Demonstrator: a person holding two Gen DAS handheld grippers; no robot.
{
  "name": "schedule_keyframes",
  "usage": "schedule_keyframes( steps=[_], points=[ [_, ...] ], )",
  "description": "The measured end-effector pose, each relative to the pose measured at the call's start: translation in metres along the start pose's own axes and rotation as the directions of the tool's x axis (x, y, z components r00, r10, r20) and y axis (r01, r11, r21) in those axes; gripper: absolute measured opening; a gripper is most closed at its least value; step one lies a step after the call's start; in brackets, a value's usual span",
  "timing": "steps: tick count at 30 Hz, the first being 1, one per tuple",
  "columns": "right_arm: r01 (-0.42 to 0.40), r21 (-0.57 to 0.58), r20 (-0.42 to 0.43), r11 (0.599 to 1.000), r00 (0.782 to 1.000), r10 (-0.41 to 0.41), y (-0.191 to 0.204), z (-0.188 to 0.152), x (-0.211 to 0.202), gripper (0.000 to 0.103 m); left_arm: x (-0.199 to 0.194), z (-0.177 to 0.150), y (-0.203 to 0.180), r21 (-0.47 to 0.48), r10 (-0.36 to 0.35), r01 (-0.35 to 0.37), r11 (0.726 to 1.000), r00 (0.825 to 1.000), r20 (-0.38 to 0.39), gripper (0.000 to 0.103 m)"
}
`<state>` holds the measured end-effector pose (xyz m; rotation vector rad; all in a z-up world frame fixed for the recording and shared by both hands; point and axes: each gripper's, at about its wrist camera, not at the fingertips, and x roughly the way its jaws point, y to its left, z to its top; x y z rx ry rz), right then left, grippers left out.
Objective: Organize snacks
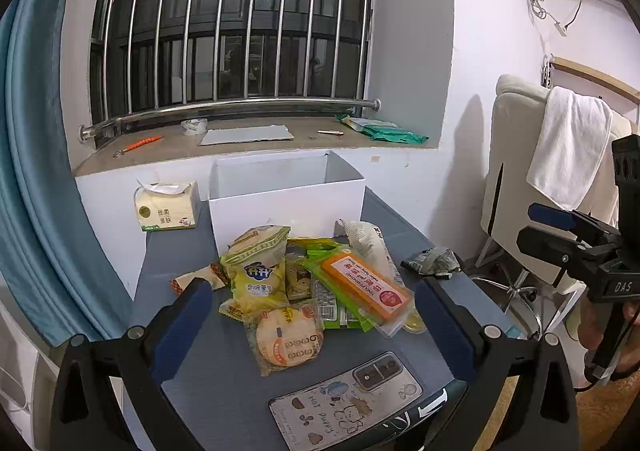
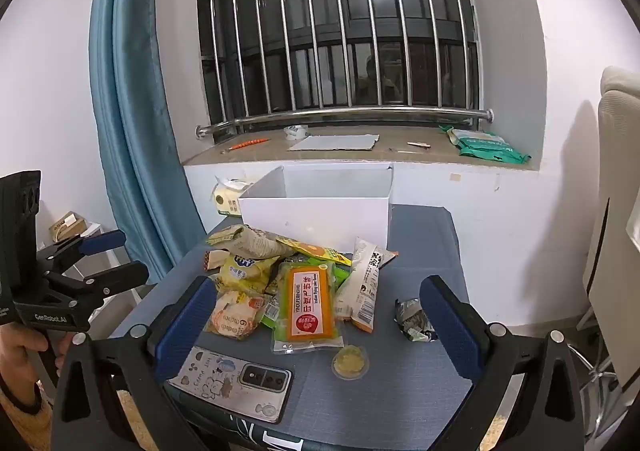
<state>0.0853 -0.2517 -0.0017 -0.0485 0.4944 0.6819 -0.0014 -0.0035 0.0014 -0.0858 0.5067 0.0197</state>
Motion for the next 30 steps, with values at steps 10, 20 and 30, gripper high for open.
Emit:
schedule_keyframes(
  steps=[10, 20, 30],
  points=[
    [-0.006, -0.002, -0.003, 1.000, 1.000, 0.006, -0.0009, 0.0003, 0.0011, 0.103, -0.0004, -0.0005, 0.0009, -0.003, -0.001, 0.000, 1.000, 1.000, -0.006, 0.103],
    [-0.004, -0.004, -0.001, 1.000, 1.000, 0.004, -0.0007, -0.0006, -0.0006, 0.103, -0.0007, -0.0012, 0.0004, -0.001, 0.000, 0.000, 1.000, 1.000, -0.007, 0.103],
    [-0.005, -0.005, -0.002, 1.000, 1.000, 0.005, -0.0008, -0.0002, -0.0006, 0.103, -0.0004, -0.0019, 0.0016, -0.002, 0.000, 0.000, 1.000, 1.000, -0.013, 0.103]
  ],
)
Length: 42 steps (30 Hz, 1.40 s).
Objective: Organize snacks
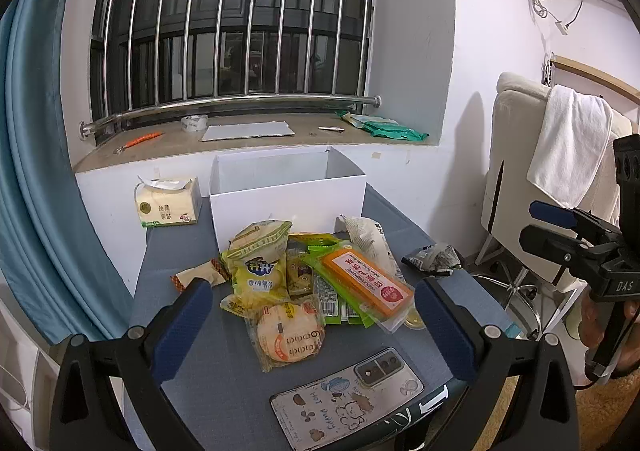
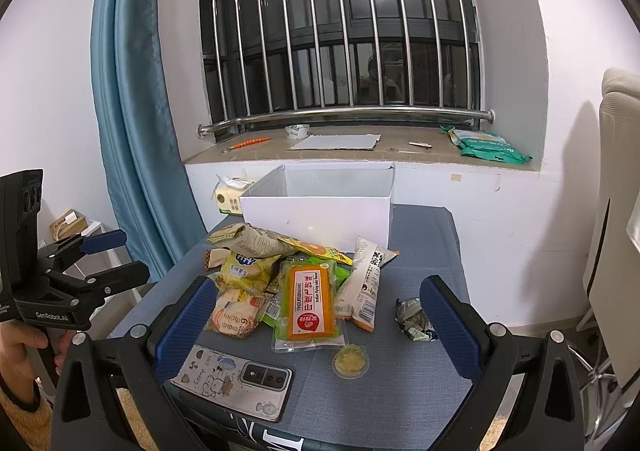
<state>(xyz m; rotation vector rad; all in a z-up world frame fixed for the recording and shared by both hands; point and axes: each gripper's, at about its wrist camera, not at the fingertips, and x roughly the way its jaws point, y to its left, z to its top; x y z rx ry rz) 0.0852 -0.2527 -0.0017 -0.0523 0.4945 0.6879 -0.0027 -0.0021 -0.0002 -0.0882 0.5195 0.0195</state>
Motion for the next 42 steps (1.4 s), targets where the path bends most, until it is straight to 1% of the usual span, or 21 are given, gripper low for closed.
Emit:
schedule_keyframes(
  steps=[42],
  points=[
    [0.003, -0.001, -0.001, 1.000, 1.000, -0.003, 0.0021, -0.0005, -0.0020, 0.103, -0.0023, 0.0000, 0.0016, 0.003, 0.008, -0.008, 1.000, 1.000, -0.007, 0.103]
  ],
)
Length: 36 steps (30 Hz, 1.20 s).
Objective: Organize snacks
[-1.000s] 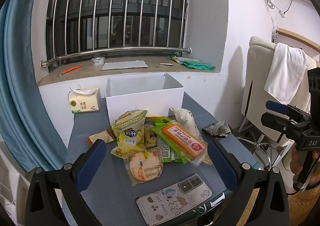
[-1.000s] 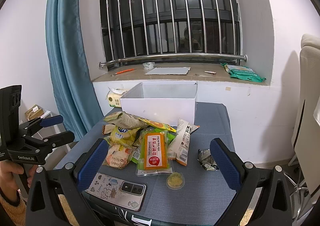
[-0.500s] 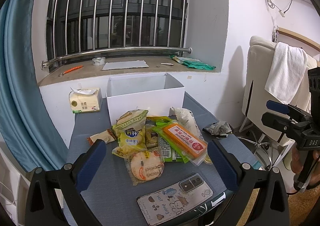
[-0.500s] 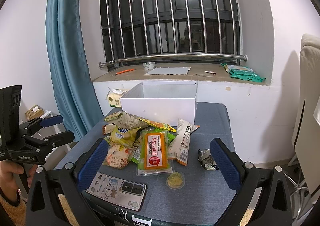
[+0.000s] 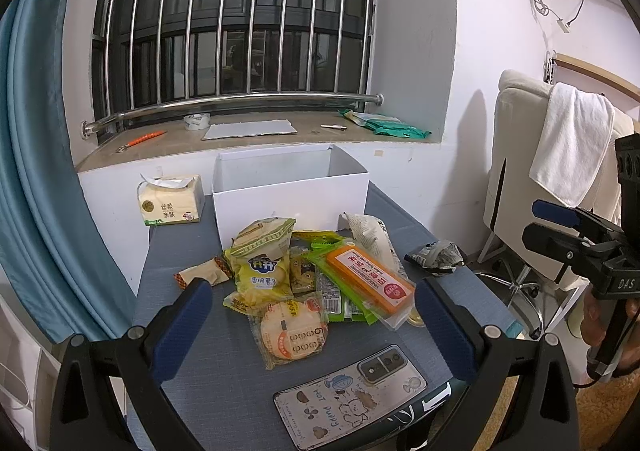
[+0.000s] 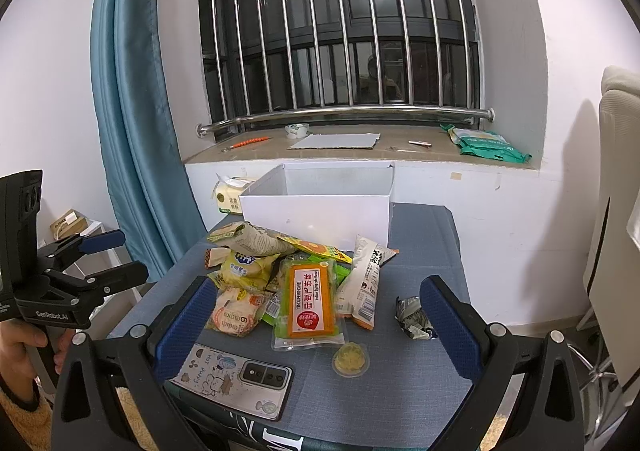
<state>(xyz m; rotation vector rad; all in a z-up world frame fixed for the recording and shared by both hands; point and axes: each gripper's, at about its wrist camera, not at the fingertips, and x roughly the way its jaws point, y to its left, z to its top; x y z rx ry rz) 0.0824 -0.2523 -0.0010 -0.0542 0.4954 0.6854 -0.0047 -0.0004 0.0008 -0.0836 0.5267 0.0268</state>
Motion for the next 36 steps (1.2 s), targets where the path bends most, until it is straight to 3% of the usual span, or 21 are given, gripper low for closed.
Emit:
schedule_keyframes(
  steps=[11, 17, 23, 27, 29, 32, 35, 36],
  points=[
    [0.014, 0.012, -0.014, 1.000, 1.000, -0.014, -0.005, -0.001, 0.003, 0.103, 0.000, 0.000, -0.001, 0.004, 0.001, -0.001, 1.000, 1.000, 0.002, 0.103],
    [0.104, 0.079, -0.092, 0.991, 0.991, -0.097, -0.042, -0.003, 0.038, 0.103, -0.001, -0.001, 0.000, 0.007, -0.004, 0.004, 1.000, 1.000, 0.006, 0.103],
    [0.189, 0.122, -0.227, 0.974, 0.961, -0.158, -0.099, -0.016, 0.107, 0.103, -0.001, -0.002, 0.002, 0.006, -0.003, 0.003, 1.000, 1.000, 0.003, 0.103],
    [0.241, 0.133, -0.338, 0.961, 0.923, -0.185, -0.131, -0.032, 0.156, 0.103, -0.001, -0.006, 0.004, 0.006, 0.000, 0.000, 1.000, 1.000, 0.000, 0.103],
    [0.242, 0.166, -0.392, 0.956, 0.906, -0.161, -0.144, -0.042, 0.177, 0.103, -0.001, -0.008, 0.007, 0.000, 0.002, -0.002, 1.000, 1.000, -0.005, 0.103],
    [0.233, 0.194, -0.420, 0.953, 0.898, -0.134, -0.151, -0.052, 0.193, 0.103, 0.000, -0.011, 0.012, -0.013, 0.004, -0.005, 1.000, 1.000, -0.013, 0.103],
    [0.227, 0.224, -0.466, 0.948, 0.879, -0.101, -0.154, -0.065, 0.205, 0.084, 0.001, -0.013, 0.014, -0.020, 0.008, -0.008, 1.000, 1.000, -0.016, 0.103],
    [0.233, 0.202, -0.443, 0.951, 0.888, -0.123, -0.150, -0.064, 0.201, 0.074, 0.001, -0.014, 0.015, -0.023, 0.007, -0.008, 1.000, 1.000, -0.018, 0.103]
  ],
)
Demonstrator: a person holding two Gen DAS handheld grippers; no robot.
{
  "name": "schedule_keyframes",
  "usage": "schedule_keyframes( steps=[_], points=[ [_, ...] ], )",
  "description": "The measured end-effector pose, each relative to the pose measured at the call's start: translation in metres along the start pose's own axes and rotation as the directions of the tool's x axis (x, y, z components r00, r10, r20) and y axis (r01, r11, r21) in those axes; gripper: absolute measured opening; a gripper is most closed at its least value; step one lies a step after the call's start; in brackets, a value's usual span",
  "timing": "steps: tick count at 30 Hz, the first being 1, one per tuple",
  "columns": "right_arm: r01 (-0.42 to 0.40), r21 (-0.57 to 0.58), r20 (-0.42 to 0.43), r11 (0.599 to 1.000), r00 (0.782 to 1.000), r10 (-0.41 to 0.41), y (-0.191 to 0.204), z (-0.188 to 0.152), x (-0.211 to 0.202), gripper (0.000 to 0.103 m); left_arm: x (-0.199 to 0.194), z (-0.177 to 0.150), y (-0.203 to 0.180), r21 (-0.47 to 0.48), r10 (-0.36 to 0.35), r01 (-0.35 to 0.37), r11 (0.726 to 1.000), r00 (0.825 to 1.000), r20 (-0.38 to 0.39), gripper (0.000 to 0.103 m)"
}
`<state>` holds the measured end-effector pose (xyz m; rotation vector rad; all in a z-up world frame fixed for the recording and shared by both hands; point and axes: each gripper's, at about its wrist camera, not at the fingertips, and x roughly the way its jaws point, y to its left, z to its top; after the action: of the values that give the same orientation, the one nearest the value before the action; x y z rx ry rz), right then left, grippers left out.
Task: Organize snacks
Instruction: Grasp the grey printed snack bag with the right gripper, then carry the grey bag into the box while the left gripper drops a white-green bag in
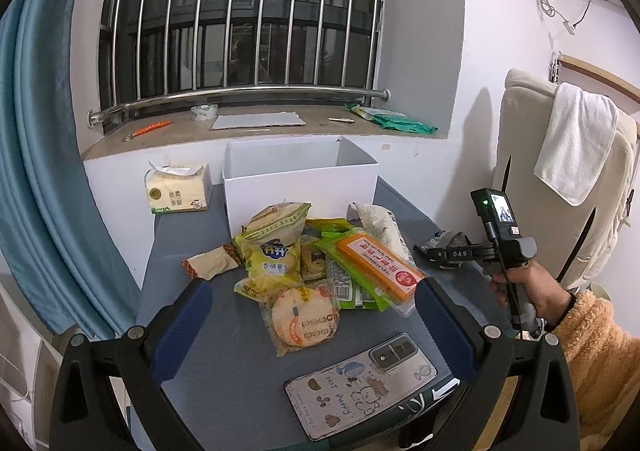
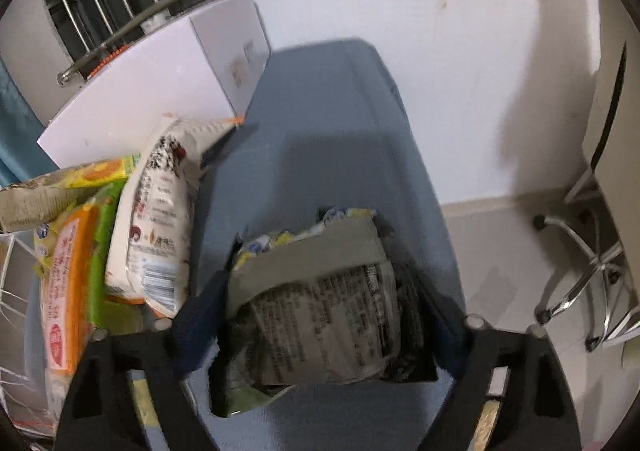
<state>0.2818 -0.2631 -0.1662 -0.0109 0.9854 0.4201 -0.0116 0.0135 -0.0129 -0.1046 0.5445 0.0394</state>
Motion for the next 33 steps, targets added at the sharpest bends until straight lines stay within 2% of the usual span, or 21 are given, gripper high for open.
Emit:
schedule_keyframes(
  steps=[2, 4, 7, 12, 17, 20, 23, 26, 29, 30, 31, 32, 33],
  points=[
    [-0.040, -0.016, -0.012, 0.999, 0.999, 0.039, 0.004, -0.003, -0.004, 0.071, 0.002, -0.001, 0.003, -0.011, -0.001, 0.001, 1.000, 1.000, -0.008, 0.103],
    [-0.043, -0.028, -0.011, 0.999, 0.999, 0.043, 0.006, -0.007, -0.007, 0.068, 0.004, -0.002, 0.003, -0.013, -0.006, 0.006, 1.000, 1.000, -0.010, 0.103],
    [-0.088, -0.006, 0.005, 0.996, 0.996, 0.088, 0.005, -0.014, -0.018, 0.063, 0.009, -0.002, 0.003, -0.006, -0.004, 0.004, 1.000, 1.000, -0.019, 0.103],
    [-0.135, 0.024, 0.100, 0.991, 0.986, 0.132, 0.001, -0.021, -0.055, 0.062, 0.028, 0.003, 0.005, -0.007, -0.031, 0.030, 1.000, 0.999, -0.037, 0.103],
    [-0.249, 0.049, 0.212, 0.967, 0.949, 0.234, 0.002, -0.036, -0.108, 0.063, 0.078, 0.018, 0.008, 0.051, 0.001, 0.004, 0.999, 0.996, -0.084, 0.103],
    [-0.281, 0.037, 0.270, 0.959, 0.927, 0.261, 0.006, -0.049, -0.135, 0.063, 0.115, 0.029, 0.014, 0.103, 0.018, -0.004, 0.995, 0.991, -0.131, 0.103],
    [-0.292, 0.025, 0.294, 0.956, 0.916, 0.272, 0.009, -0.056, -0.147, 0.063, 0.157, 0.039, 0.024, 0.156, 0.065, -0.037, 0.987, 0.982, -0.178, 0.103],
    [-0.295, 0.016, 0.301, 0.955, 0.913, 0.277, 0.012, -0.063, -0.155, 0.063, 0.197, 0.044, 0.032, 0.183, 0.059, -0.010, 0.983, 0.962, -0.267, 0.103],
    [-0.291, 0.014, 0.301, 0.957, 0.914, 0.274, 0.013, -0.060, -0.154, 0.063, 0.216, 0.045, 0.030, 0.232, 0.072, -0.003, 0.973, 0.954, -0.291, 0.100],
    [-0.287, 0.013, 0.299, 0.958, 0.915, 0.270, 0.014, -0.059, -0.152, 0.063, 0.220, 0.044, 0.028, 0.257, 0.084, -0.007, 0.966, 0.952, -0.293, 0.088],
    [-0.284, 0.013, 0.297, 0.959, 0.917, 0.267, 0.015, -0.059, -0.151, 0.063, 0.225, 0.043, 0.026, 0.284, 0.106, -0.017, 0.959, 0.948, -0.301, 0.058],
    [-0.282, 0.014, 0.295, 0.959, 0.918, 0.266, 0.014, -0.058, -0.150, 0.063, 0.229, 0.041, 0.026, 0.304, 0.122, -0.021, 0.953, 0.940, -0.318, 0.053],
    [-0.283, 0.018, 0.291, 0.959, 0.919, 0.266, 0.014, -0.057, -0.147, 0.063, 0.229, 0.040, 0.027, 0.295, 0.111, -0.011, 0.955, 0.940, -0.323, 0.044]
  ],
)
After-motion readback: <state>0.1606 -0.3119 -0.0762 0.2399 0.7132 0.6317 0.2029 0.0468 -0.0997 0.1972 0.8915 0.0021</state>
